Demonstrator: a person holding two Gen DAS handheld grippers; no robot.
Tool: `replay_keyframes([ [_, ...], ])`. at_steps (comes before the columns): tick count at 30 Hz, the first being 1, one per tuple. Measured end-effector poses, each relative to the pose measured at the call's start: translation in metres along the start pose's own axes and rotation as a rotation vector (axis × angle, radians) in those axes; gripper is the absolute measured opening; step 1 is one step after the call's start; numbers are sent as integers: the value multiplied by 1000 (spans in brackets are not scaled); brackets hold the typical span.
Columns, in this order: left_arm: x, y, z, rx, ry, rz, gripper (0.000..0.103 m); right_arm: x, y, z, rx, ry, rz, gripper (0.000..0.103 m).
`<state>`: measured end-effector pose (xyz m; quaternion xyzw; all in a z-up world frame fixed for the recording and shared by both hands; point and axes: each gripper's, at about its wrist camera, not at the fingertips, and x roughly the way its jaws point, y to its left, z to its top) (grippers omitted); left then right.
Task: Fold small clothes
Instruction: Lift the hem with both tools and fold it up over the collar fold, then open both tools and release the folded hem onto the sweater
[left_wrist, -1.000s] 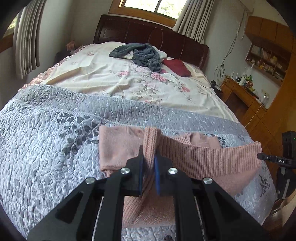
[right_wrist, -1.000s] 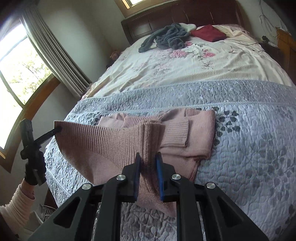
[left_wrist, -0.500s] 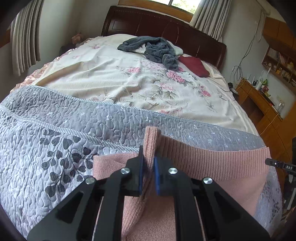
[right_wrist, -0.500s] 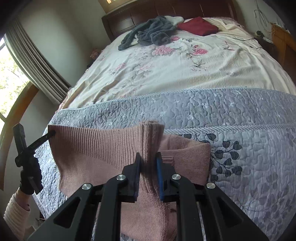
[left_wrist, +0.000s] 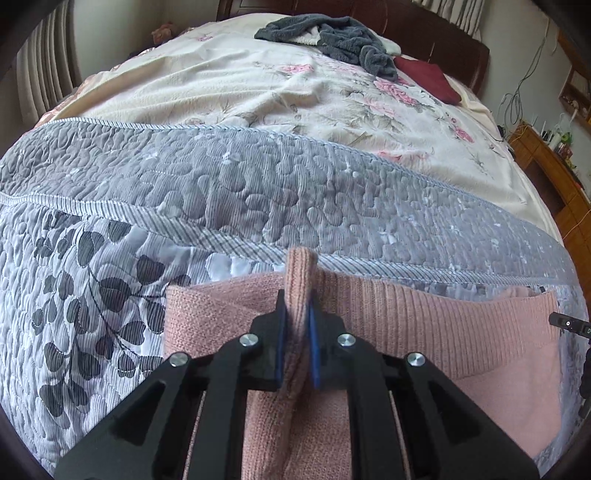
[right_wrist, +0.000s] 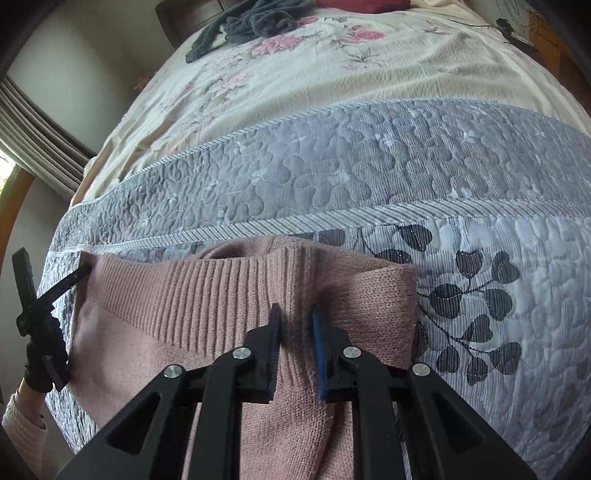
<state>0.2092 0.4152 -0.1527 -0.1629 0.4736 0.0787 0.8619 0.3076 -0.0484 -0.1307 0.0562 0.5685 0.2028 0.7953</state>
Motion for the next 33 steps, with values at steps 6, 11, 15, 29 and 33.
replay_keyframes([
  [6, 6, 11, -5, -61, 30, -7, 19, 5, -8, -2, 39, 0, 15, 23],
  [11, -25, 21, -8, -99, -2, 5, 32, -32, -9, -12, 40, -50, 14, 29],
  [15, -63, 19, -22, -80, -41, 14, 36, -60, -5, -43, 15, -24, 45, 35],
  [29, -105, -43, -142, 144, 73, -72, 48, -68, 10, -159, -3, 132, 70, 12],
  [33, -91, -35, -154, 121, 107, -59, 48, -62, 6, -164, -8, 148, 11, 10],
])
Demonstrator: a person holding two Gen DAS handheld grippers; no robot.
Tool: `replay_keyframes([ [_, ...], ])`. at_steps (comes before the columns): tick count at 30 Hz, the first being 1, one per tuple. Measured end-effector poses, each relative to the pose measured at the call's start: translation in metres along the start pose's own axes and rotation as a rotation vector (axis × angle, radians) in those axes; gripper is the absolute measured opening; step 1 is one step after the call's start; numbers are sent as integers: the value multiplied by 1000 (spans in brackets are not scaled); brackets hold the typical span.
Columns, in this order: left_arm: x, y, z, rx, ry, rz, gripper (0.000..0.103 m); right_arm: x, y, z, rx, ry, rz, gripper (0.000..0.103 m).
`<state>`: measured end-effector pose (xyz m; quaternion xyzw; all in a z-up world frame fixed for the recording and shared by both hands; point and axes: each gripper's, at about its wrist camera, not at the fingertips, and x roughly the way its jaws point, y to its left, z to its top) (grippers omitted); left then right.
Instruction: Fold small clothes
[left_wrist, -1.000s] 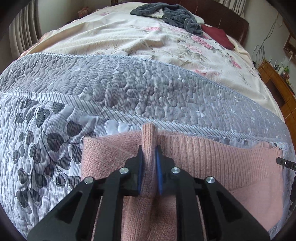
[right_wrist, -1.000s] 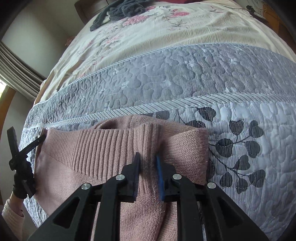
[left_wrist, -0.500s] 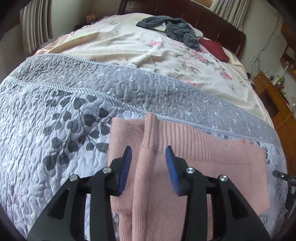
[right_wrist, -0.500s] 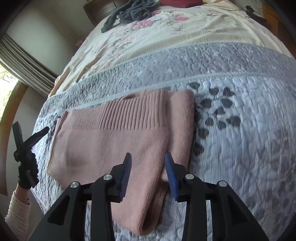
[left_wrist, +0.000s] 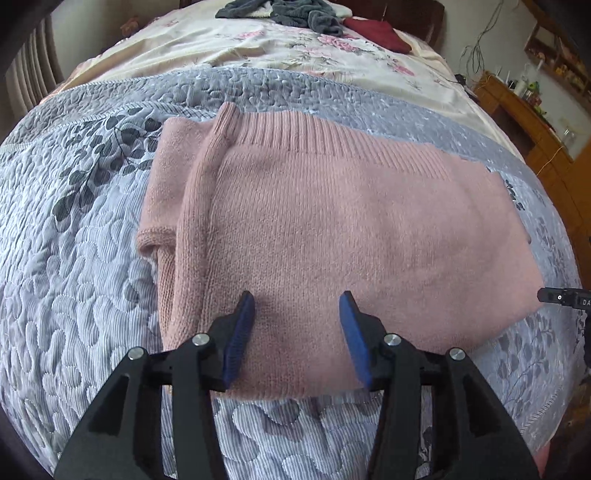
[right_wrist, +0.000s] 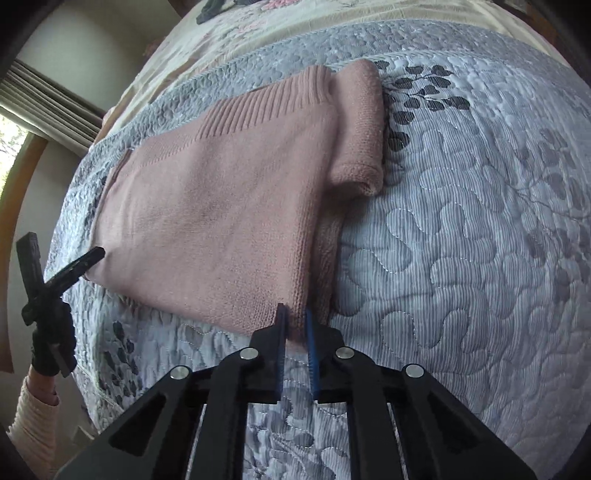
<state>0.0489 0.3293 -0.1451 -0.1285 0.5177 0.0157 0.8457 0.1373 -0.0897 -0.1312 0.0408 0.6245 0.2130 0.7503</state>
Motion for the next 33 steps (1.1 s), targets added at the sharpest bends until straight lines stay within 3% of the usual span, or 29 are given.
replay_keyframes([
  [4, 4, 7, -4, -17, 1, -11, 48, 11, -5, -3, 11, 8, -14, 10],
  [10, 7, 5, -4, -17, 5, -2, 48, 11, -10, 0, 38, 10, 33, 14],
  [11, 6, 4, -2, -22, 8, 0, 48, 7, -11, 1, 46, 7, 52, 22],
  [12, 4, 3, 0, -26, 9, -1, 48, 1, -12, 3, 53, -3, 64, 39],
  [14, -1, -2, 6, -24, -4, -19, 49, -14, -15, 10, 51, -58, 86, 56],
  [18, -6, -17, 23, -7, -38, -42, 53, -26, -26, 36, 81, -102, 113, 68],
  [24, 10, -26, 47, -51, -52, -61, 54, -3, -56, 71, 163, -72, 202, 69],
  [31, 33, -17, 54, -102, -27, -73, 54, 28, -59, 91, 145, -48, 246, 71],
  [32, 34, -15, 54, -104, -26, -78, 54, 30, -58, 93, 140, -53, 255, 70],
  [33, 35, -14, 54, -107, -26, -83, 54, 31, -56, 94, 135, -57, 263, 63],
])
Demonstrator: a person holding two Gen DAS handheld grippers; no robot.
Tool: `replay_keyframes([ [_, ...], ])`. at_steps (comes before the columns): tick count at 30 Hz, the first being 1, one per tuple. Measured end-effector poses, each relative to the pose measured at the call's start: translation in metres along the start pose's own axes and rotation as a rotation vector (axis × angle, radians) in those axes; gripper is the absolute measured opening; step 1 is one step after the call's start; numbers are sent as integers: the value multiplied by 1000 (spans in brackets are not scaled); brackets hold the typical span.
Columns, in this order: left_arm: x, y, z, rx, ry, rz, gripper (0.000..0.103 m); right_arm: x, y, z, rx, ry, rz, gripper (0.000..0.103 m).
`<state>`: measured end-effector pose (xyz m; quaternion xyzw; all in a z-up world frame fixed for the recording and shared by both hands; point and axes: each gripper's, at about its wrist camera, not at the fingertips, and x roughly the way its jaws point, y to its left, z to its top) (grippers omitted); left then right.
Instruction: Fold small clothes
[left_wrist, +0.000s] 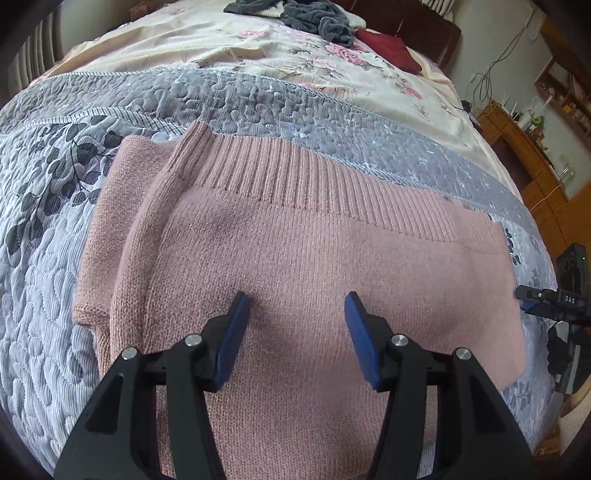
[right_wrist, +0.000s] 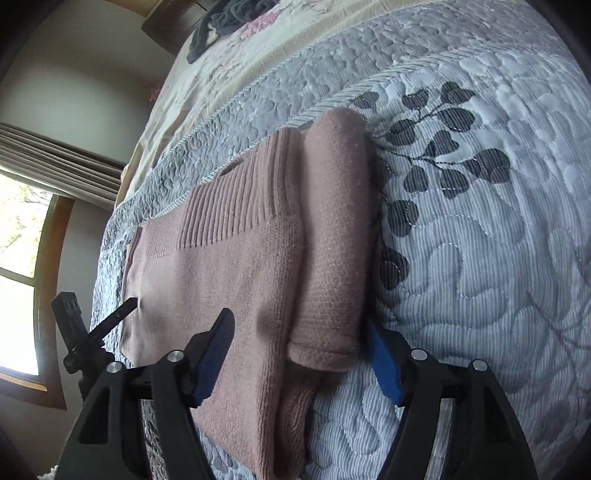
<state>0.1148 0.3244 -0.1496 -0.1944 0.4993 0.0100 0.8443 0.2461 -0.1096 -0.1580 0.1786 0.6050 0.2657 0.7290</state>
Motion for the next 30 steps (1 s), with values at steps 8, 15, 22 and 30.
replay_keyframes([
  [8, 5, 3, -1, 22, 4, -9, 54, 7, -10, 1, 26, -15, 35, 28],
  [15, 6, 2, -3, 32, 1, -2, 54, 10, -8, -1, 30, -23, 21, 27],
  [22, 9, 3, -3, 27, 0, -9, 54, 10, -7, -2, 49, -29, 12, 26],
  [30, -17, 7, -2, -1, -4, -46, 55, -18, 67, 18, -79, -54, 17, 20],
])
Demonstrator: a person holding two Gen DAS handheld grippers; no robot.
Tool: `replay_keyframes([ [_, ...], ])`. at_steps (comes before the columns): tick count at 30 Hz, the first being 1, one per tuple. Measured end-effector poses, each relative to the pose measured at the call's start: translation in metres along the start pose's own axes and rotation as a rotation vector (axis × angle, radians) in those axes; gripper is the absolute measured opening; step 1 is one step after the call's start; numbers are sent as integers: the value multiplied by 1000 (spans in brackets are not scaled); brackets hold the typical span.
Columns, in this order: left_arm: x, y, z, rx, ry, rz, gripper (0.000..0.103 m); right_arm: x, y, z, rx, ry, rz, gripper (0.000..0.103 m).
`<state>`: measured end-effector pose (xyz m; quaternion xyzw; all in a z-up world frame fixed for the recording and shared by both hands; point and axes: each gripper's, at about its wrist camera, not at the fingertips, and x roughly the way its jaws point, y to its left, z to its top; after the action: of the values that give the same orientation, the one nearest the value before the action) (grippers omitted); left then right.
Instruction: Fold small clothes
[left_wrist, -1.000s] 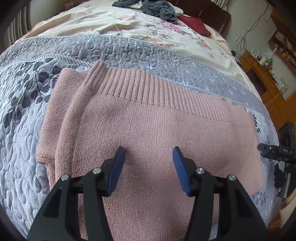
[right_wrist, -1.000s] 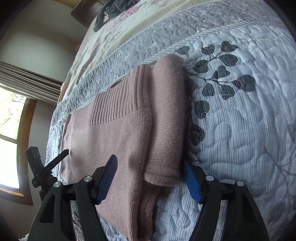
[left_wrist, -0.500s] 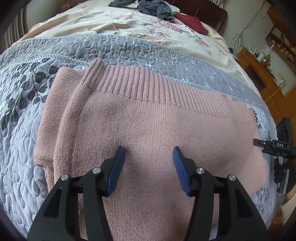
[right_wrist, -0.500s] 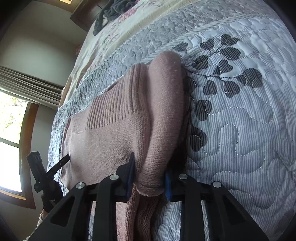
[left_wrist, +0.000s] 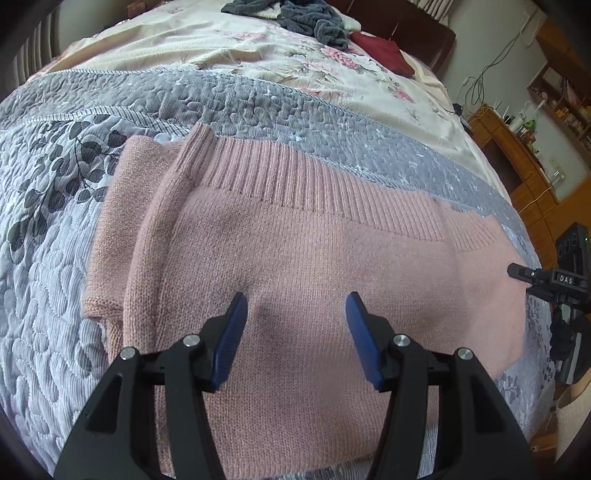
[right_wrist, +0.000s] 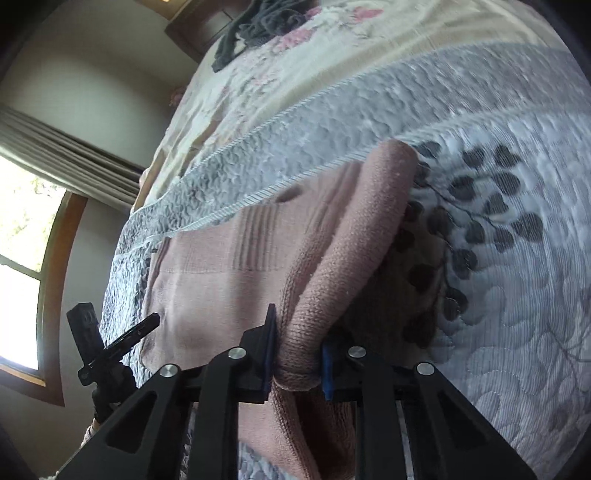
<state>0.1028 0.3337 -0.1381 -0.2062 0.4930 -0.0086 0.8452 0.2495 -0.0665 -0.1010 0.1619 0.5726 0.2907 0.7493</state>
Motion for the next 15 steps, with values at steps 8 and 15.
replay_keyframes([
  [8, -22, 11, 0, -25, -26, -36, 55, 34, 123, 17, -267, 84, -41, 18],
  [15, -27, 22, -2, -64, -28, -66, 55, 101, 154, 7, -322, 196, -181, 17],
])
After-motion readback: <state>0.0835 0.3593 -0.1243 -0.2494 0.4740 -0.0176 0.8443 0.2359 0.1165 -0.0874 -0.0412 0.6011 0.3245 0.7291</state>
